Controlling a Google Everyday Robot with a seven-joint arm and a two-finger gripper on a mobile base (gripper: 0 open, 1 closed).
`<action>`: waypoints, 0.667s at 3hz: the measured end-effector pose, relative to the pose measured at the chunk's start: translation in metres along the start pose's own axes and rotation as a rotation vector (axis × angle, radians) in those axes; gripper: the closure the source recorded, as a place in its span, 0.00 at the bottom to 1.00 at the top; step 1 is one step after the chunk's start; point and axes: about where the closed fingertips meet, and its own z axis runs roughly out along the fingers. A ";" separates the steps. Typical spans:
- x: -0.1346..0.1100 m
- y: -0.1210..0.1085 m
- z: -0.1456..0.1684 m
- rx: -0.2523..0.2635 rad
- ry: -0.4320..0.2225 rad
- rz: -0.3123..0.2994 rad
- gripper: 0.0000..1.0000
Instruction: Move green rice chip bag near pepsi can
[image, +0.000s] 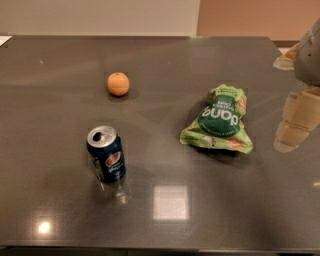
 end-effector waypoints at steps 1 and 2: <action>0.000 0.000 0.000 0.000 0.000 0.000 0.00; -0.004 -0.012 0.003 0.006 -0.011 -0.043 0.00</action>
Offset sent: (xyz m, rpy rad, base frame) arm 0.0324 0.0015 -0.0026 -0.0096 -0.0162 0.1120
